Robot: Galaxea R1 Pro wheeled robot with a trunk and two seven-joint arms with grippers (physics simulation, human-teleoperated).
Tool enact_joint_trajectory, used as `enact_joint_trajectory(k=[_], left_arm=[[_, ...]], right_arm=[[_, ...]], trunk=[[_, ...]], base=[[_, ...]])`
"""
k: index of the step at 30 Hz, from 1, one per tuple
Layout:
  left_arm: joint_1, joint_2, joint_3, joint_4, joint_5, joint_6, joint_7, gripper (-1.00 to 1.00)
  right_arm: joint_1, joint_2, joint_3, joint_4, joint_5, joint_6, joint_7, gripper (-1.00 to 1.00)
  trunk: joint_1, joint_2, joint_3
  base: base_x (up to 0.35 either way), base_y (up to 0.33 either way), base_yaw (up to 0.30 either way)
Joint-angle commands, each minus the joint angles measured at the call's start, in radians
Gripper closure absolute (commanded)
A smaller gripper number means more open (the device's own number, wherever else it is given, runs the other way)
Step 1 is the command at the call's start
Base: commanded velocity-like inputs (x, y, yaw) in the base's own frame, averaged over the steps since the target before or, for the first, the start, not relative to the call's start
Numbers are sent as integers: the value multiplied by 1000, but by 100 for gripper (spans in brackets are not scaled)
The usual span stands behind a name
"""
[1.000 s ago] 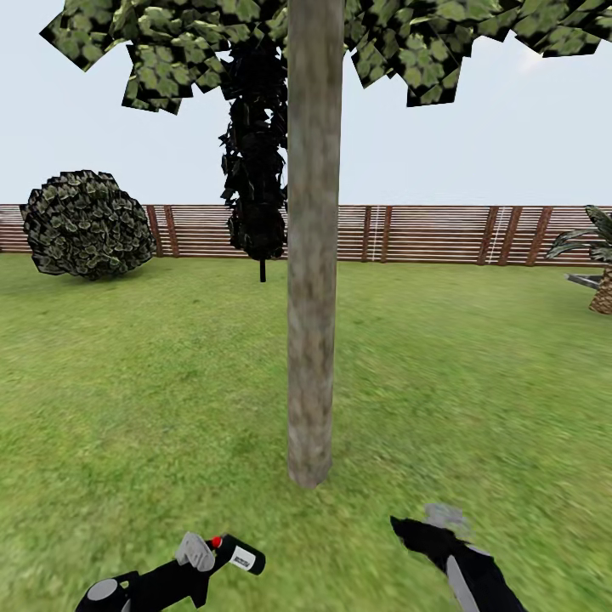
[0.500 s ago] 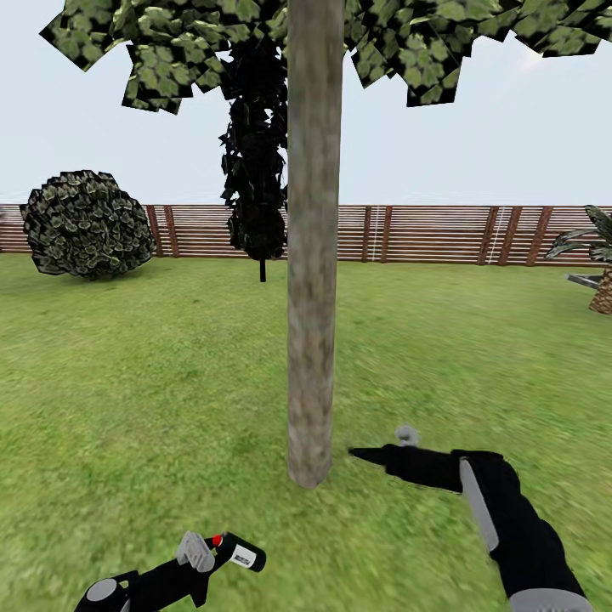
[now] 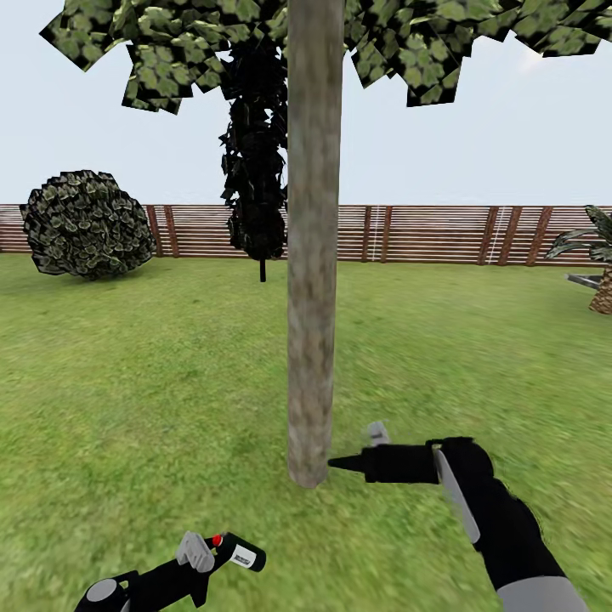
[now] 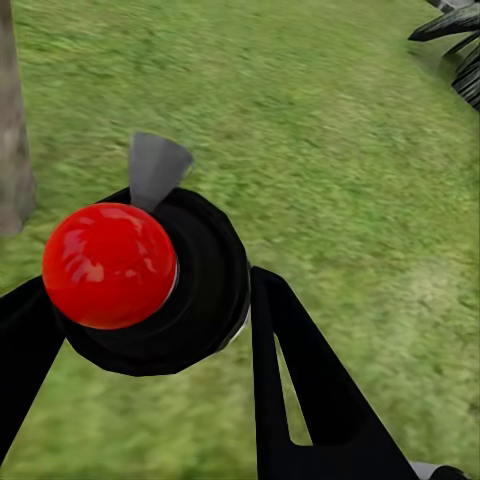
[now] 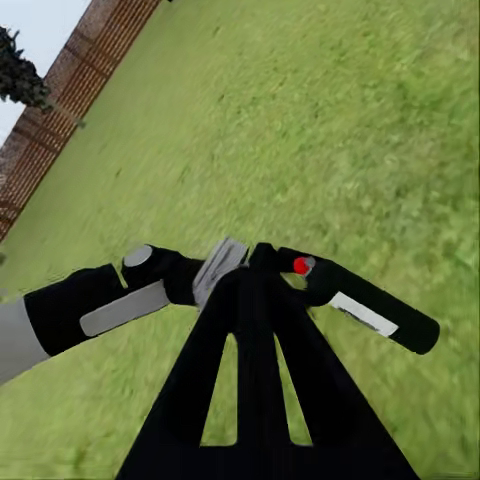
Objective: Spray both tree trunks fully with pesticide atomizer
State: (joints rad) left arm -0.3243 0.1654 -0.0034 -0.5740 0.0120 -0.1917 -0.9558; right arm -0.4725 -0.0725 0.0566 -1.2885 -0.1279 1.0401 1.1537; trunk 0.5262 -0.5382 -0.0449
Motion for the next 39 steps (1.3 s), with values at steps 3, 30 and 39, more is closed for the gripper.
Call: enact_joint_trajectory(k=[3, 30, 39], left_arm=[[-1, 0, 0, 0, 2, -3, -3, 100], [-1, 0, -152, -1, -3, -32, 3, 100], [-1, 0, -164, -1, -3, -34, 5, 100]], right_arm=[[0, -1, 51, -20, 1, 7, 2, 100], [5, 81, 233, 40, -8, -113, -173, 100], [5, 100, 236, 47, -2, -111, -185, 100]], trunk=[[0, -2, -2], [0, -2, -2], [0, -2, -2]], base=[[0, 0, 0], [0, 0, 0], [0, 0, 0]])
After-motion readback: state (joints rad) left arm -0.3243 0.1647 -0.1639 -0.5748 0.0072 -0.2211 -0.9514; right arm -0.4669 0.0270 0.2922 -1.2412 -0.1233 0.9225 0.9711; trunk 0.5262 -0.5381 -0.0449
